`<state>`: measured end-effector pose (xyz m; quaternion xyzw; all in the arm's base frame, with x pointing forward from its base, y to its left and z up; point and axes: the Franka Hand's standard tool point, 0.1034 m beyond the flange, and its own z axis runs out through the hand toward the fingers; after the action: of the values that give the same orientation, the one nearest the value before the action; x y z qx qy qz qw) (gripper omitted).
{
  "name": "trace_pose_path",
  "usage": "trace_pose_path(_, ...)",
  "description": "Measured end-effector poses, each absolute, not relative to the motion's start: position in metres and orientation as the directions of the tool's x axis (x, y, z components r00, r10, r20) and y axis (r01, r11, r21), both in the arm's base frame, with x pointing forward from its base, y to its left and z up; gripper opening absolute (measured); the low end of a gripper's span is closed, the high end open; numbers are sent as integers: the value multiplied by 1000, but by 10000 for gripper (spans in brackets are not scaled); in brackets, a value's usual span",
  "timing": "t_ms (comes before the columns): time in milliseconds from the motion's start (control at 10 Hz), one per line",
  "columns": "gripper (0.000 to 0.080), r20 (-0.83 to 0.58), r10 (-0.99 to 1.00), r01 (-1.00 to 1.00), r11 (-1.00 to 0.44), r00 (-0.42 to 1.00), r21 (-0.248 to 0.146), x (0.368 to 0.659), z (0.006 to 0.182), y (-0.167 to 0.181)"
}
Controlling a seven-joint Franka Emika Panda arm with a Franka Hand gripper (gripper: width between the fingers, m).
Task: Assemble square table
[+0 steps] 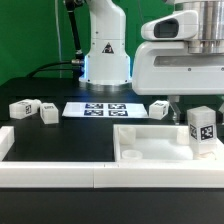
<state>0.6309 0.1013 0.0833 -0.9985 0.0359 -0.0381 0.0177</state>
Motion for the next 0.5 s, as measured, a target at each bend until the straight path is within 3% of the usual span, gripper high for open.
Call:
trace_pose_path(100, 399, 73, -99, -97, -995, 992, -40, 631, 83, 102)
trace_pose_path(200, 288, 68, -192, -189, -981, 979, -48, 631, 83, 102)
trace_pose_path(500, 288, 51, -416, -412, -909, 908, -67, 630, 81, 104)
